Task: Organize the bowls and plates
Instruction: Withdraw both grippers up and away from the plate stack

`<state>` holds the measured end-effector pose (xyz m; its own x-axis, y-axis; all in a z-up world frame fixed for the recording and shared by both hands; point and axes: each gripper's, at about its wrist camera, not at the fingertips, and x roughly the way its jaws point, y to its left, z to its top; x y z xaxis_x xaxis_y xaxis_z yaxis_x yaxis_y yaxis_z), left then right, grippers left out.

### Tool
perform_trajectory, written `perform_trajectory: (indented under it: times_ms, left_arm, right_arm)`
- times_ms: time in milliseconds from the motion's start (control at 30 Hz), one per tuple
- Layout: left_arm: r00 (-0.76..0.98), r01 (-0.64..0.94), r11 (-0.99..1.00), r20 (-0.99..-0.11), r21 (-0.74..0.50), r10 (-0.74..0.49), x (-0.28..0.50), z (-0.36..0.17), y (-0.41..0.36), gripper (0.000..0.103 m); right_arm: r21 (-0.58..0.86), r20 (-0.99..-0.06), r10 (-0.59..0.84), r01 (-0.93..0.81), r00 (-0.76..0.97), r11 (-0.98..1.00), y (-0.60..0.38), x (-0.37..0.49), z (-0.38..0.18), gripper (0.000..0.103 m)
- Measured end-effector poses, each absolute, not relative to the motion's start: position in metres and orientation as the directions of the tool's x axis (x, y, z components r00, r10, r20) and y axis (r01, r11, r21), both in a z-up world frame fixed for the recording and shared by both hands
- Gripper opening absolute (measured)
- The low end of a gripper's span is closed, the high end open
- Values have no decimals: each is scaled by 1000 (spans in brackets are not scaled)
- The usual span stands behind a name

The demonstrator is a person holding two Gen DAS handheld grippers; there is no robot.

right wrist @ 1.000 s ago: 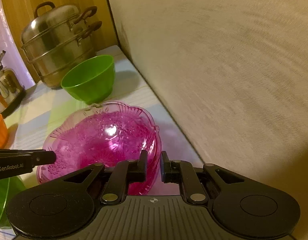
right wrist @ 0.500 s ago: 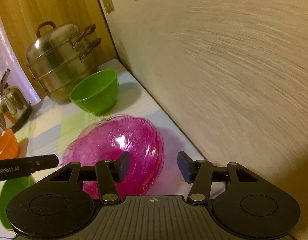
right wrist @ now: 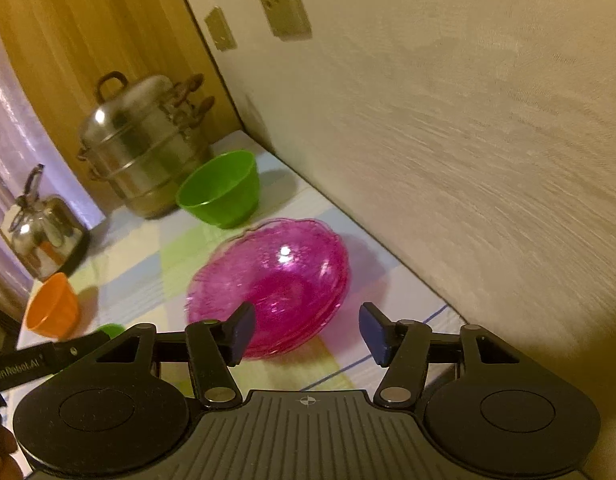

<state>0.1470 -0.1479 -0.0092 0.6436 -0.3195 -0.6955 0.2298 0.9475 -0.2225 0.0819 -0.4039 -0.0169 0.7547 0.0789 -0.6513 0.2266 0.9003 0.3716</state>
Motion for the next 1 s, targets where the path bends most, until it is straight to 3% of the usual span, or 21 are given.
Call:
perform_trajectory:
  times_ms: [233,533,833,1000]
  left_arm:
    - [676,167,957,-680,-236,-285,113,-3,-112,57]
    - [715,71,976,-672,-206,-194,80,4,-72,85]
    - [753,-23,985,-651,-174,-97,48,4,-38,87]
    - [750,-49,975,-653,-217,-108,38,0,-21,87]
  right_arm:
    - [361,-648,127,156,751,920,-368,60,-3,63]
    - [353,-656,197,65,729,933,-319,46,-3,64]
    - [351,-657,245,1,713,937,-284,38,-4,64]
    - [355,-656,261,-16,709,935,-269,32,-8,65]
